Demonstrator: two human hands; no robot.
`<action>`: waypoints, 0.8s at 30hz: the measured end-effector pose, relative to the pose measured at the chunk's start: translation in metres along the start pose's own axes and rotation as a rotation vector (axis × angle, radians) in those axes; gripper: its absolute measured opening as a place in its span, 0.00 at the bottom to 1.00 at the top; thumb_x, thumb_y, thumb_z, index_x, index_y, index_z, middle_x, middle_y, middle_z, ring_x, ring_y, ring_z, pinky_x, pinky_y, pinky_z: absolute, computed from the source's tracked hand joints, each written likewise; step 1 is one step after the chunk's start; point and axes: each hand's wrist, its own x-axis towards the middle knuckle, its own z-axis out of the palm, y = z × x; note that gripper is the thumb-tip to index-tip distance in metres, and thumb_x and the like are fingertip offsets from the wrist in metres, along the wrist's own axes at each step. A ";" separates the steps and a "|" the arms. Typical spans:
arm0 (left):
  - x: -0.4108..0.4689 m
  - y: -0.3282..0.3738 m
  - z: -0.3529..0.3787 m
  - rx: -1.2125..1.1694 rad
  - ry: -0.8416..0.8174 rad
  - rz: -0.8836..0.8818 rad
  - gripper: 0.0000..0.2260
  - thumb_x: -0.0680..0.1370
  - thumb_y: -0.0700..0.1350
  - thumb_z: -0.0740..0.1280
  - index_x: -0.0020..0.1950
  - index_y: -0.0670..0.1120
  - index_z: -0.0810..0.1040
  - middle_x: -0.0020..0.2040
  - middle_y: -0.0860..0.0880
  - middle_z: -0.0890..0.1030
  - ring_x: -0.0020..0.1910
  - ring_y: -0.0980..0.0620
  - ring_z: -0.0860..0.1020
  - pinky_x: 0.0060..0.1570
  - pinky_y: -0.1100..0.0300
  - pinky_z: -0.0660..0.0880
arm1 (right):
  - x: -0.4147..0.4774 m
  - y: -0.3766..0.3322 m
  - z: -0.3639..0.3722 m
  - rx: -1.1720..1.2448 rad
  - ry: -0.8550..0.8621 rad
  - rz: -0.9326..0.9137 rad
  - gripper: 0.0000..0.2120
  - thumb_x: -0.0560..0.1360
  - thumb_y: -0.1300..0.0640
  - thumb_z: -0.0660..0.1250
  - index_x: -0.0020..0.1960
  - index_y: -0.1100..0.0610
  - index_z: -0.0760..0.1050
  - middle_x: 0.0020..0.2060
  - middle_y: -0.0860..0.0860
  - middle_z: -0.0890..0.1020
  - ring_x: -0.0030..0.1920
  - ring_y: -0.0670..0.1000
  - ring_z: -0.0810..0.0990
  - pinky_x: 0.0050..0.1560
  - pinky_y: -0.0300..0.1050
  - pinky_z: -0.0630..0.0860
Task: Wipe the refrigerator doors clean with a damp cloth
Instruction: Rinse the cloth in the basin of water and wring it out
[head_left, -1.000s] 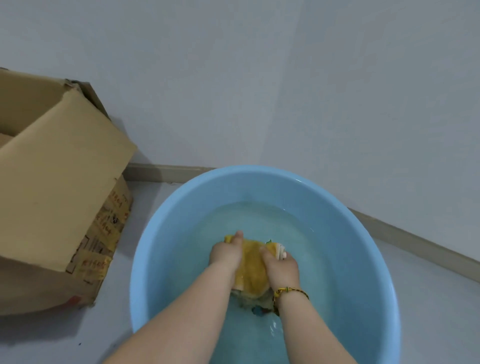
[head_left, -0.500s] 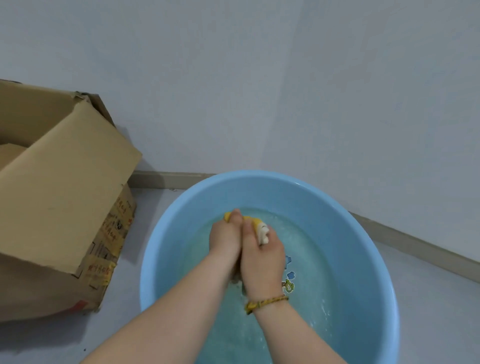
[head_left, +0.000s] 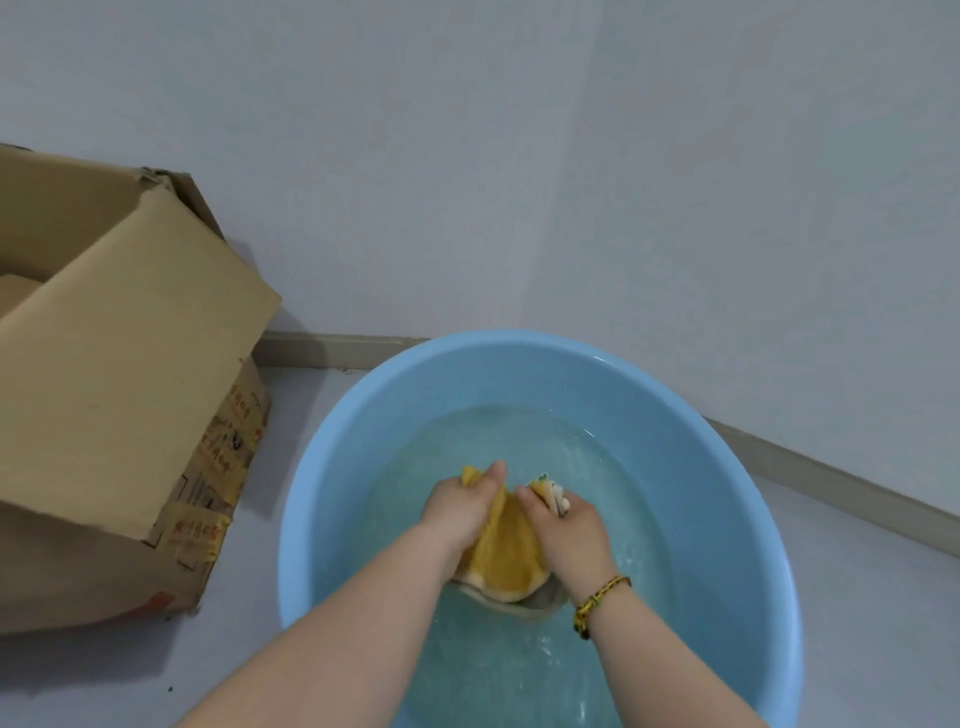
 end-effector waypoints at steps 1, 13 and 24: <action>0.002 -0.002 -0.002 0.037 -0.030 -0.001 0.13 0.74 0.52 0.67 0.48 0.42 0.78 0.53 0.42 0.80 0.50 0.47 0.77 0.52 0.58 0.73 | 0.004 0.004 -0.005 -0.038 -0.037 0.034 0.13 0.73 0.52 0.67 0.33 0.55 0.69 0.30 0.48 0.74 0.36 0.49 0.73 0.35 0.38 0.68; 0.018 -0.025 -0.014 0.543 0.114 0.020 0.19 0.70 0.48 0.72 0.57 0.41 0.75 0.58 0.45 0.78 0.57 0.45 0.76 0.52 0.60 0.70 | 0.011 0.029 -0.004 -0.373 -0.167 0.140 0.11 0.74 0.55 0.66 0.38 0.55 0.65 0.33 0.47 0.68 0.44 0.52 0.71 0.39 0.40 0.66; -0.027 0.015 0.003 -0.114 0.020 0.181 0.12 0.74 0.52 0.67 0.42 0.43 0.79 0.42 0.44 0.81 0.43 0.48 0.78 0.49 0.55 0.74 | -0.020 -0.021 0.000 0.112 0.066 -0.191 0.06 0.72 0.64 0.65 0.43 0.54 0.72 0.36 0.50 0.76 0.39 0.48 0.74 0.34 0.30 0.68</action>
